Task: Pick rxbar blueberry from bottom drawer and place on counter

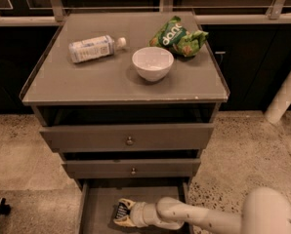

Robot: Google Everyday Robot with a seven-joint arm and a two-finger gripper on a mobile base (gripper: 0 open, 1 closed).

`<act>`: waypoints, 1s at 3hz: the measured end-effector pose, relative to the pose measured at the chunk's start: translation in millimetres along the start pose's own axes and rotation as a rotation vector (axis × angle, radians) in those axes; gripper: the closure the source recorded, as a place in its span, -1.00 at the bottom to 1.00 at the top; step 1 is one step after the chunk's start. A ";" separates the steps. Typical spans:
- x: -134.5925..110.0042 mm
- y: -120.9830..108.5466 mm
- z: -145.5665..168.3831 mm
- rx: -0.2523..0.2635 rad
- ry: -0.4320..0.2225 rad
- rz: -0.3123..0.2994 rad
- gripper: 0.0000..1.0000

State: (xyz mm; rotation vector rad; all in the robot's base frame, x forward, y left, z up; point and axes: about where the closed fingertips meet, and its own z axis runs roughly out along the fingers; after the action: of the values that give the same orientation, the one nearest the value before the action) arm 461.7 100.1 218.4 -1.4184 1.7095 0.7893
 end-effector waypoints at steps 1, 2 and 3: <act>-12.4 11.9 -49.3 0.078 -0.018 0.001 1.00; -25.5 20.2 -94.5 0.160 -0.034 -0.007 1.00; -25.5 20.3 -93.5 0.155 -0.033 -0.006 1.00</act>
Offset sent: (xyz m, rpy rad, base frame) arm -0.0419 -0.1001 0.1183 0.0171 -0.1789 -0.2124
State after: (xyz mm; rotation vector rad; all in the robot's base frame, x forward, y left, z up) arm 428.3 38.4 288.3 -1.2976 1.7021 0.6580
